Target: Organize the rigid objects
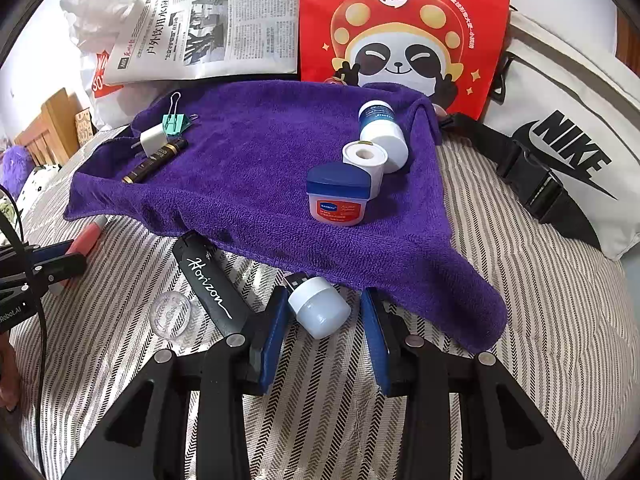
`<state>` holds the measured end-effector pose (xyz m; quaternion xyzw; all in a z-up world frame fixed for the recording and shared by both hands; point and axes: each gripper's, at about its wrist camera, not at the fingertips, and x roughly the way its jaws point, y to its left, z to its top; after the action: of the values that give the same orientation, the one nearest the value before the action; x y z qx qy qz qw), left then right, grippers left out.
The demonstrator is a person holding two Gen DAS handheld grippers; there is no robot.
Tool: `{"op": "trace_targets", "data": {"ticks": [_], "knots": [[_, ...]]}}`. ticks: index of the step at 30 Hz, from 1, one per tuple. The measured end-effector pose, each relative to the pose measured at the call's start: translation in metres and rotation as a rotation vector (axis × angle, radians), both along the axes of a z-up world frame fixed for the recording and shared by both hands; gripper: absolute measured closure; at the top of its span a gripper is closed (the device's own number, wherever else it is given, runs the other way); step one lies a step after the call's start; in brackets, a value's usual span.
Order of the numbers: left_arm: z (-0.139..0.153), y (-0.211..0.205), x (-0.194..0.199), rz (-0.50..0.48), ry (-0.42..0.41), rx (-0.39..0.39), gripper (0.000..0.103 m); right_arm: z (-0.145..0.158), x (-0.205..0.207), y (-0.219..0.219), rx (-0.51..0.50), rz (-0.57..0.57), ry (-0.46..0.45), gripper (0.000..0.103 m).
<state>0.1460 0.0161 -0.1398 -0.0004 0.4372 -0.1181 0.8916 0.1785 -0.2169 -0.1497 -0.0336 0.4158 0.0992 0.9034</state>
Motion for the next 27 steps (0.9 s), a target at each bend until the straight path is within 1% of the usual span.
{"op": "trace_targets", "data": {"ticks": [2, 9, 10, 14, 16, 27], "knots": [[0.0, 0.0, -0.0003, 0.001, 0.001, -0.002, 0.085, 0.0, 0.0002, -0.0004, 0.001, -0.001, 0.0, 0.064], [0.0005, -0.0059, -0.0008, -0.001, -0.008, 0.056, 0.084, 0.0, 0.0004, -0.0027, 0.024, 0.002, 0.004, 0.063], [0.0006, -0.0065, -0.0006, 0.0, -0.008, 0.055, 0.084, -0.0001, 0.0004, -0.003, 0.032, 0.01, 0.006, 0.06], [0.0008, -0.0074, -0.0008, -0.001, -0.009, 0.061, 0.084, -0.0005, -0.0006, 0.0004, 0.009, 0.004, 0.003, 0.057], [0.0009, -0.0062, -0.0006, -0.001, -0.009, 0.06, 0.084, -0.0009, 0.0005, -0.0014, 0.011, -0.006, 0.006, 0.053], [0.0004, -0.0081, -0.0008, -0.001, -0.009, 0.061, 0.084, -0.001, -0.0004, 0.0007, 0.012, -0.004, 0.007, 0.05]]}}
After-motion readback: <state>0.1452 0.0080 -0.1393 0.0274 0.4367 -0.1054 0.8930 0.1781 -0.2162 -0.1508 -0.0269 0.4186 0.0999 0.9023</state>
